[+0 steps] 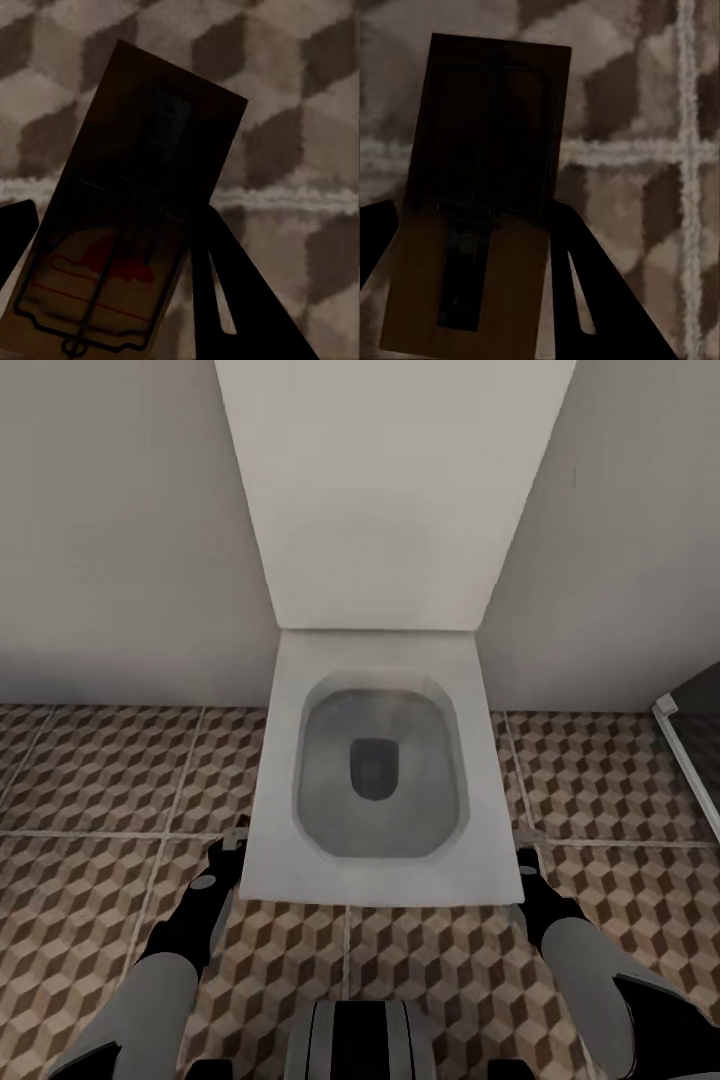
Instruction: Take the four mousetraps from the cabinet in the bathroom and place them on the bathroom floor. Make sure all four end up on the same floor surface, and ensure that at least two of them are either under or directly next to the same bathroom sink.
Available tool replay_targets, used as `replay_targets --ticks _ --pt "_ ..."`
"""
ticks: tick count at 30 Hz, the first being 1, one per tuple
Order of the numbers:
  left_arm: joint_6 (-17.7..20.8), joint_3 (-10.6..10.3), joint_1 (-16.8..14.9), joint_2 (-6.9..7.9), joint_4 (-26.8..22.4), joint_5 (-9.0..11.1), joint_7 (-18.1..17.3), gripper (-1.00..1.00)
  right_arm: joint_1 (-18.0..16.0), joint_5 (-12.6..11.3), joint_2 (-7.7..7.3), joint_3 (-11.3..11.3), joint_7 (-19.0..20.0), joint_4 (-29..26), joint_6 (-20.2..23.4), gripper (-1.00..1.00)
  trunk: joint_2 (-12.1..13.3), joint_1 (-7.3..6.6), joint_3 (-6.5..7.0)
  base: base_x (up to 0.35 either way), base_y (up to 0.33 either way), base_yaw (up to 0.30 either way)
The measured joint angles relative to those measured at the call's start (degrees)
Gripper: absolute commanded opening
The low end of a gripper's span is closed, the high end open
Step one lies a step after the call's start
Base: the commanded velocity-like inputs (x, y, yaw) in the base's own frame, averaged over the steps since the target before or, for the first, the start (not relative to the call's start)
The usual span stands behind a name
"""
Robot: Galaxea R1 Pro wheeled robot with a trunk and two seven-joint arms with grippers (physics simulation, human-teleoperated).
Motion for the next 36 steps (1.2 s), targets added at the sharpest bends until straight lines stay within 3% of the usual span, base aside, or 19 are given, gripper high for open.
replay_targets --ticks 12,36 --pt "0.0 0.0 0.0 0.0 0.0 0.0 0.0 -1.0 0.0 0.0 0.0 0.0 0.0 0.0 0.0 -1.0 0.0 0.01 0.0 0.293 0.0 0.0" --pt "-0.1 0.0 0.0 -0.01 0.0 0.0 0.3 -1.0 0.0 0.2 0.0 0.0 0.0 0.0 0.0 -1.0 0.0 0.03 0.0 0.037 -0.017 0.0"
